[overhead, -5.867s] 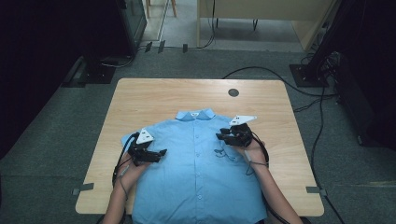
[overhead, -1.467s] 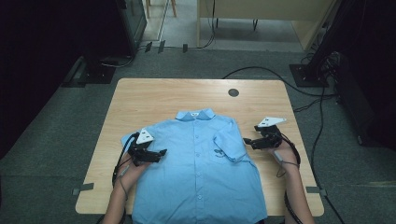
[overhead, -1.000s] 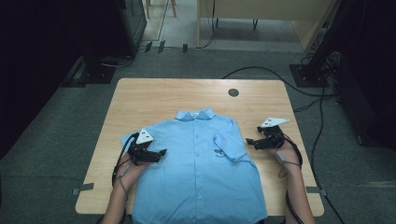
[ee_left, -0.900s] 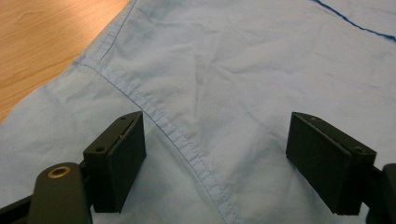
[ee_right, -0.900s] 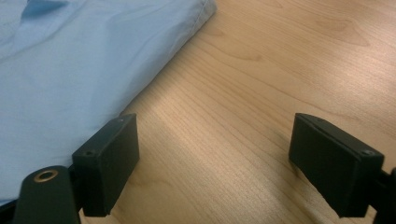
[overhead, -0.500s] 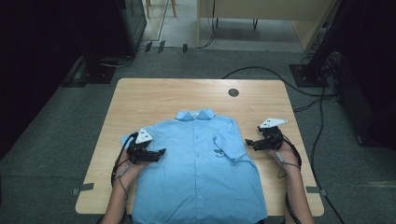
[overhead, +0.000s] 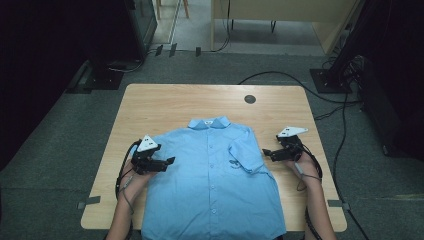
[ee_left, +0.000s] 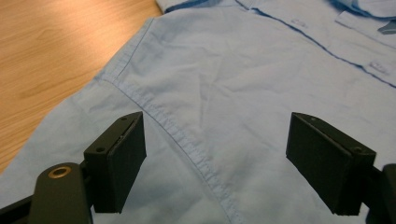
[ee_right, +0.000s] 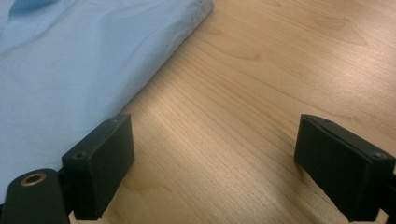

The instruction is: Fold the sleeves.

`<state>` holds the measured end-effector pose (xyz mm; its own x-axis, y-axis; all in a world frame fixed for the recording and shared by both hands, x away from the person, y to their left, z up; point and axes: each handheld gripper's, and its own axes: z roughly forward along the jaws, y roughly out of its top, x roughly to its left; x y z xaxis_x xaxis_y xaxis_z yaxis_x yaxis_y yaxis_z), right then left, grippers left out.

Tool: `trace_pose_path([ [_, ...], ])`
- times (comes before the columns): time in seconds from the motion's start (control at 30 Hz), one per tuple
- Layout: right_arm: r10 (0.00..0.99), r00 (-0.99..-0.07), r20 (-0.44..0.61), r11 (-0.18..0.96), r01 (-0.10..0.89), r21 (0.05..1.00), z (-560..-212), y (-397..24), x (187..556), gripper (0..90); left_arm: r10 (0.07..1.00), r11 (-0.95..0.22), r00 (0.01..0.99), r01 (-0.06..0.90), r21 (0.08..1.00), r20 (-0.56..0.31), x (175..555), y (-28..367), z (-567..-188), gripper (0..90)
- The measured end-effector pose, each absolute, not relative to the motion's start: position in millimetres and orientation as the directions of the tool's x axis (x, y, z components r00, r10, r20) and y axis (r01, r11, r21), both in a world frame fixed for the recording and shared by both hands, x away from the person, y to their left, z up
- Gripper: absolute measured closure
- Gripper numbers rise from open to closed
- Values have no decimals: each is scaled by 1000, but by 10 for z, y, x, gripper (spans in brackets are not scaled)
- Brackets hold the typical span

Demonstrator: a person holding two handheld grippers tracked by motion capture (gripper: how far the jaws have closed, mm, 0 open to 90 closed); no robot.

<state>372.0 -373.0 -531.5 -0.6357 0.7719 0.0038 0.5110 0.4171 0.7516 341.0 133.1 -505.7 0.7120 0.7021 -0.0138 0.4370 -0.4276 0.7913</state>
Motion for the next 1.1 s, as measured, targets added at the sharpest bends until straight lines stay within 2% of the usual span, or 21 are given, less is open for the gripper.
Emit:
trace_pose_path([
  [0.4, 776, -631, 4, 414, 514, 751, -5314, -3729, 3719, 117, 703, -419, 710, 455, 786, -36, 3395, 1430, -4963, 200],
  [0.43, 776, -631, 4, 414, 514, 751, -5314, -3729, 3719, 117, 704, -434, 710, 436, 788, -5, 3384, 1445, -4946, 200],
  [0.53, 776, -630, 4, 414, 514, 751, -5314, -3728, 3718, 117, 704, -434, 710, 436, 788, -5, 3384, 1445, -4946, 200],
  [0.6, 776, -630, 5, 413, 515, 751, -5314, -3729, 3717, 114, 710, -469, 703, 429, 772, 41, 3376, 1450, -4952, 200],
  [1.1, 775, -632, 3, 417, 514, 750, -5315, -3735, 3710, 104, 708, -431, 706, 422, 798, 9, 3369, 1598, -4875, 201],
])
